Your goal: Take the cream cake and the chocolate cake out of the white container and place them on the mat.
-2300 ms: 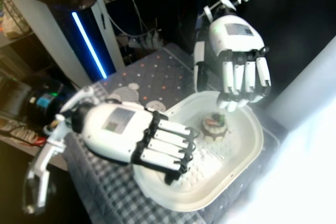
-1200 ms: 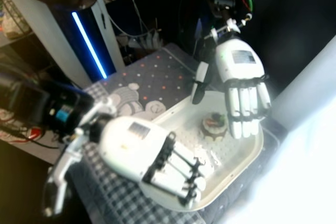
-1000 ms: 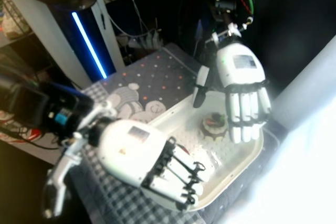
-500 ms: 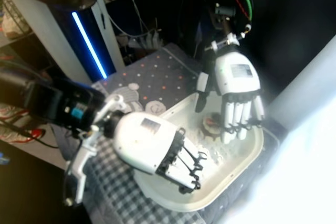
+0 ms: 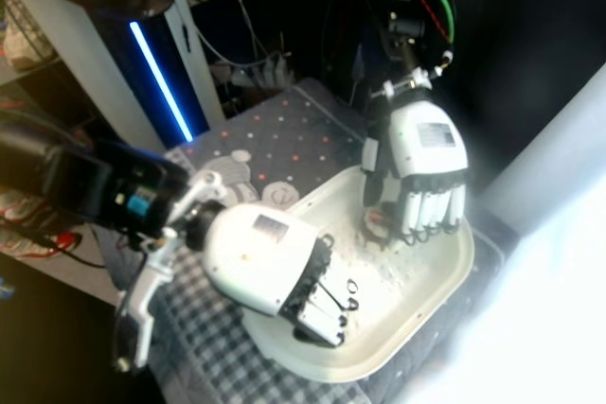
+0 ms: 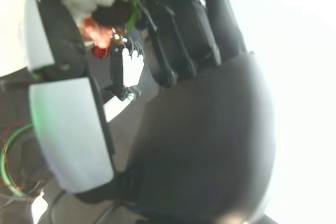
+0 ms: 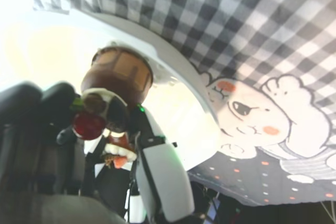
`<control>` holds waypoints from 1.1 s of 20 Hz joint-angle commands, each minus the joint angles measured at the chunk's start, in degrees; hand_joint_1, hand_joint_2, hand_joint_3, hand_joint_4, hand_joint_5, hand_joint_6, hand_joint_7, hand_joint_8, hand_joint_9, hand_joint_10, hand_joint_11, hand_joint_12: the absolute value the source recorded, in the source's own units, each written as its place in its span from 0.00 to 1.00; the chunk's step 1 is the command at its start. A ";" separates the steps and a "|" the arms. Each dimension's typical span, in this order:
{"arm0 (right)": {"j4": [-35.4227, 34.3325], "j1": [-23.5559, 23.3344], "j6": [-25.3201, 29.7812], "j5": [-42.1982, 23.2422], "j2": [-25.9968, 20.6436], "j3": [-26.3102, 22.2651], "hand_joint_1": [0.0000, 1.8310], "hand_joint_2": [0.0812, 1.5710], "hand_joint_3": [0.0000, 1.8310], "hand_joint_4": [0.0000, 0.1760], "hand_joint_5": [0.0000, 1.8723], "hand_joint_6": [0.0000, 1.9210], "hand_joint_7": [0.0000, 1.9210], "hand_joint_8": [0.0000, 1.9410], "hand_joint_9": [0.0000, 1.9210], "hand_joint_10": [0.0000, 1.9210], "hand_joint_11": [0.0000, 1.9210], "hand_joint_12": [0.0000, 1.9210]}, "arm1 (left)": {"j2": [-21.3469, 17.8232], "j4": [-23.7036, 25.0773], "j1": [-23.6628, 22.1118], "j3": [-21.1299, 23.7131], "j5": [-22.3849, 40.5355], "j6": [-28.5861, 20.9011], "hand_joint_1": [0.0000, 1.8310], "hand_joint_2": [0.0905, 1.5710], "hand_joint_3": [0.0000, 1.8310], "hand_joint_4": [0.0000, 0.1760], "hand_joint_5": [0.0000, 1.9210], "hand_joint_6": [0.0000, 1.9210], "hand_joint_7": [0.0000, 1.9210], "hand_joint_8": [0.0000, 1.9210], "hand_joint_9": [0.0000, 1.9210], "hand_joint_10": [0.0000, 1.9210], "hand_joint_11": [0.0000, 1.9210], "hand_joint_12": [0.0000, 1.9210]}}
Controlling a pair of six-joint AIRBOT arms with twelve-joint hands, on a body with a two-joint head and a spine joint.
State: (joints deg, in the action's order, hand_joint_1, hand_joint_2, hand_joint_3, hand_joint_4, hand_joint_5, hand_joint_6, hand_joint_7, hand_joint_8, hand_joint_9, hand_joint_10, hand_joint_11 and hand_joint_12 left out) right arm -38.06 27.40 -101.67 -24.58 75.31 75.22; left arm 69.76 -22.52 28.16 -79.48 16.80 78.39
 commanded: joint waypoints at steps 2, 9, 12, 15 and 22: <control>4.21 -0.68 1.02 -8.15 -0.16 -1.73 0.74 0.72 0.00 0.00 0.47 0.48 0.48 0.56 0.43 0.76 0.33 0.88 | -1.08 0.68 -0.36 0.70 8.40 -0.51 0.80 0.76 0.00 0.00 0.35 0.71 0.41 0.64 0.37 0.72 0.26 0.95; 16.05 -0.67 11.02 -20.40 -10.12 -11.95 0.68 0.72 0.00 0.00 0.46 0.49 0.50 0.67 0.49 0.76 0.44 0.99 | -6.93 6.18 -0.42 8.38 18.15 -4.31 0.73 0.76 0.00 0.00 0.36 0.67 0.42 0.67 0.38 0.78 0.29 0.80; 20.15 -0.59 11.02 -24.26 -14.20 -17.26 0.66 0.73 0.00 0.00 0.43 0.65 0.51 0.55 0.45 0.57 0.34 0.87 | -11.03 8.93 1.20 13.99 23.44 -4.42 0.73 0.76 0.00 0.00 0.36 0.68 0.43 0.64 0.38 0.78 0.29 0.80; 24.03 1.22 11.02 -27.76 -17.40 -22.14 0.68 0.72 0.00 0.00 0.42 0.62 0.54 0.53 0.51 0.54 0.40 0.83 | -15.46 11.56 3.67 19.98 29.26 -4.42 0.74 0.75 0.00 0.00 0.36 0.68 0.44 0.59 0.42 0.75 0.34 0.79; 26.65 13.37 11.00 -38.81 -23.62 -33.03 0.74 0.75 0.00 0.00 0.44 0.58 0.51 0.60 0.28 0.83 0.22 0.98 | -21.39 15.97 10.77 30.43 39.21 -4.41 0.73 0.74 0.00 0.00 0.36 0.65 0.43 0.61 0.46 0.72 0.39 0.75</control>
State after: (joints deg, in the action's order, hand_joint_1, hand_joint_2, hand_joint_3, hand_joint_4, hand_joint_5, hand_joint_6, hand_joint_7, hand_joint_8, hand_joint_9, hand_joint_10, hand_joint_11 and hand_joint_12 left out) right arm -13.54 42.02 -90.24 -55.22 51.48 41.85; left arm 48.49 -6.68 40.14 -48.01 48.01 73.95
